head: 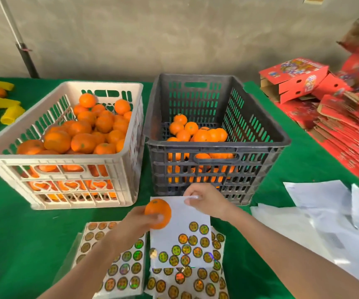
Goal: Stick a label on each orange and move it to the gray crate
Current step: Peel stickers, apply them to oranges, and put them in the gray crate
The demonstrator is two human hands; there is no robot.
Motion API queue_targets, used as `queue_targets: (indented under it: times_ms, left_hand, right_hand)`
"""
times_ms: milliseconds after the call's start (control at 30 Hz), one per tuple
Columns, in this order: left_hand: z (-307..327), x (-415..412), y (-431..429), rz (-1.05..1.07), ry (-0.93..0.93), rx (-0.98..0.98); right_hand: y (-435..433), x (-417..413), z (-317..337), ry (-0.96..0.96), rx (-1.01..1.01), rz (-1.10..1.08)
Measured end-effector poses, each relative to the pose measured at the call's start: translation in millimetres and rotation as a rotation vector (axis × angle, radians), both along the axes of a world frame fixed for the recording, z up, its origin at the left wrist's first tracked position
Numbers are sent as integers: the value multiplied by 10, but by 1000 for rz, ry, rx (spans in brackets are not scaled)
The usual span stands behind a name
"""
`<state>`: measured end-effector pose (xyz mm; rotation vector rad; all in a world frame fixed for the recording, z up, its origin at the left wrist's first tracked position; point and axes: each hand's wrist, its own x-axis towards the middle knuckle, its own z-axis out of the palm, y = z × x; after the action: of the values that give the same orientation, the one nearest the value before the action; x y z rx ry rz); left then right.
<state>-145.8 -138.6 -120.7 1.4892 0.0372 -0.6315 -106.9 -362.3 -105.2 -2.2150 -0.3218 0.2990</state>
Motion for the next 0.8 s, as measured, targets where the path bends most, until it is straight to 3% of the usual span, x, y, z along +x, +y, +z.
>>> queue_targets:
  times_ms: [200, 333, 500, 800]
  left_hand:
    - [-21, 57, -35, 175, 11, -49]
    - [-50, 49, -55, 220, 34, -80]
    - [-63, 19, -92, 229, 59, -124]
    - [-62, 22, -83, 223, 66, -159]
  right_hand:
    - [-108, -280, -96, 251, 459, -304]
    - [-14, -431, -223, 303, 385, -316]
    - [105, -441, -252, 334, 497, -384]
    - [118, -450, -239, 322, 488, -391]
